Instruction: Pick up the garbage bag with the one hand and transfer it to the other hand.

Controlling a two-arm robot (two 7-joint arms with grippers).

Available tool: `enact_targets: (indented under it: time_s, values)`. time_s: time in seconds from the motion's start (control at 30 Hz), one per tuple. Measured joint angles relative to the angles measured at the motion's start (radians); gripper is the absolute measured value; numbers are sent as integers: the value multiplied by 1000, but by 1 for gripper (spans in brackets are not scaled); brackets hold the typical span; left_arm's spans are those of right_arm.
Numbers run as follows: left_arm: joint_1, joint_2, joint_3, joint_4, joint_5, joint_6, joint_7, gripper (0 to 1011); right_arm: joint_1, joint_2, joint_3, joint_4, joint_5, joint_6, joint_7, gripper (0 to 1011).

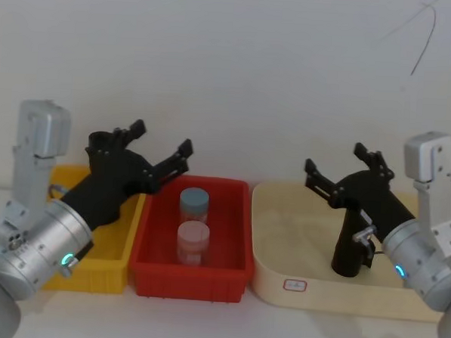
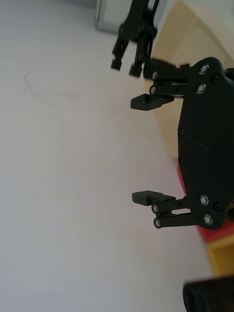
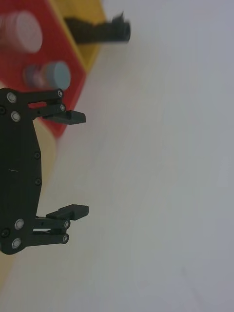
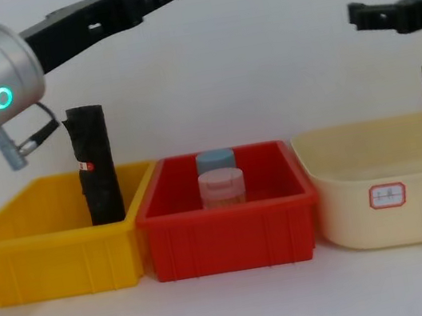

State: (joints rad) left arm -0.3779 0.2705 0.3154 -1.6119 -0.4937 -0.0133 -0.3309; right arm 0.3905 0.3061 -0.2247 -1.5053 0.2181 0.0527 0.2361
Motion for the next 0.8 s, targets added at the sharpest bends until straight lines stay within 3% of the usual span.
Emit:
enact_targets:
  time_s: [0.37, 0.8]
  values:
    - [45, 12, -71, -26, 29, -23, 84, 1000, 16, -16, -62, -24, 15, 11, 75, 1000]
    - [79, 39, -151, -50, 65, -57, 142, 1000, 60, -39, -167, 48, 21, 56, 167, 1000]
